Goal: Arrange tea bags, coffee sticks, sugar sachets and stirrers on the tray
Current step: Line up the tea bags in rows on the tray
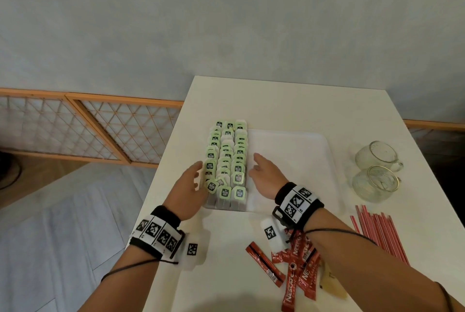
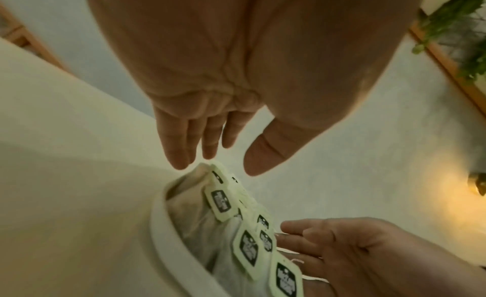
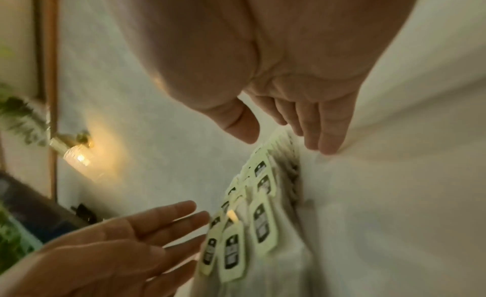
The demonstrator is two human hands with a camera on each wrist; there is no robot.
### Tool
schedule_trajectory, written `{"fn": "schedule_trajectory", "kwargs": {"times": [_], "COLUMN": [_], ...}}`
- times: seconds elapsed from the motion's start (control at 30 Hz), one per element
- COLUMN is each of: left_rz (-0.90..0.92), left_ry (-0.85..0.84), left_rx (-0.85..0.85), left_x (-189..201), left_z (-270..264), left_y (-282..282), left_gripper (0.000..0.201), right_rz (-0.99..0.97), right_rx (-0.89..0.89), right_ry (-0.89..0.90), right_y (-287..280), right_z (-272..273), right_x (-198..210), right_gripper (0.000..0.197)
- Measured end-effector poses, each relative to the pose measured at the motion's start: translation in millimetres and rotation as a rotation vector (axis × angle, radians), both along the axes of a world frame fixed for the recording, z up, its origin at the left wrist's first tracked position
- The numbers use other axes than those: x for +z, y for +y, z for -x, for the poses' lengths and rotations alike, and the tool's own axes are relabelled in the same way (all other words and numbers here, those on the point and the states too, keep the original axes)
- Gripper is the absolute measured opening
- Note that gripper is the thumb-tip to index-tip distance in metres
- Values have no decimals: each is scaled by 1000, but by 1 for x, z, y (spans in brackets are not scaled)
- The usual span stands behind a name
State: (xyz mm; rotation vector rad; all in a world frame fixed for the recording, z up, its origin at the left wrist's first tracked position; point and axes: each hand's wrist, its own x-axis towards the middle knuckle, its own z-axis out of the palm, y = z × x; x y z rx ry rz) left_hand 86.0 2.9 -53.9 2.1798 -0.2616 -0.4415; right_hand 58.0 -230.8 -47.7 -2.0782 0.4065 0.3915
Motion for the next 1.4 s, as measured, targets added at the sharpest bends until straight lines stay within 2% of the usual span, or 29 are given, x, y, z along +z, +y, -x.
{"fn": "schedule_trajectory", "kwargs": {"times": [0.1, 0.13, 0.2, 0.23, 0.27, 0.37, 0.43, 0.57, 0.67, 0.73, 0.77, 0.83, 0.9, 0.97, 1.1, 1.27, 1.33, 1.4], "left_rz": [105, 104, 130, 139, 142, 146, 187, 253, 277, 284, 281, 296, 311, 337, 314, 274, 234, 208], "left_ry": [45, 73, 98, 86, 86, 85, 111, 205, 250, 239, 228, 225, 237, 276, 271, 265, 269, 274], "left_rx": [-15, -10, 16, 24, 17, 41, 54, 83, 123, 155, 178, 181, 197, 213, 203, 231, 218, 210], "left_x": [8, 12, 14, 15, 13, 13, 13, 2, 26, 33, 34, 33, 33, 29, 33, 30, 25, 26], "left_z": [-3, -3, -6, -6, -8, -13, -19, -35, -34, -37, -40, -45, -46, -49, -53, -64, -69, -70], "left_y": [-13, -18, -23, -26, -28, -28, -29, -25, -35, -39, -42, -47, -50, -54, -57, -62, -61, -63], "left_gripper": [43, 49, 55, 51, 45, 31, 32, 36, 27, 31, 35, 25, 36, 38, 37, 30, 9, 52], "right_rz": [-75, -87, -133, -147, -149, -118, -133, -152, -175, -198, -197, -187, -190, -190, -205, -253, -268, -254], "right_rx": [-4, 8, 23, 27, 24, -14, -45, -40, -84, -125, -131, -135, -115, -104, -163, -206, -217, -225], "right_ry": [-37, -46, -34, -32, -34, -80, -98, -87, -103, -106, -107, -114, -119, -118, -136, -144, -137, -145], "right_y": [11, 14, 18, 19, 21, 21, 19, 22, 20, 18, 17, 18, 21, 21, 14, 16, 17, 15], "right_z": [-3, -3, -7, -7, -5, -4, -5, -9, -13, -18, -21, -25, -28, -29, -35, -46, -48, -50], "right_x": [3, 2, -9, -12, -7, 1, 1, -4, -3, -1, 0, 0, -2, -2, -6, -9, -9, -9], "right_gripper": [32, 35, 57, 66, 66, 36, 29, 34, 27, 20, 21, 23, 29, 30, 10, 16, 21, 7]}}
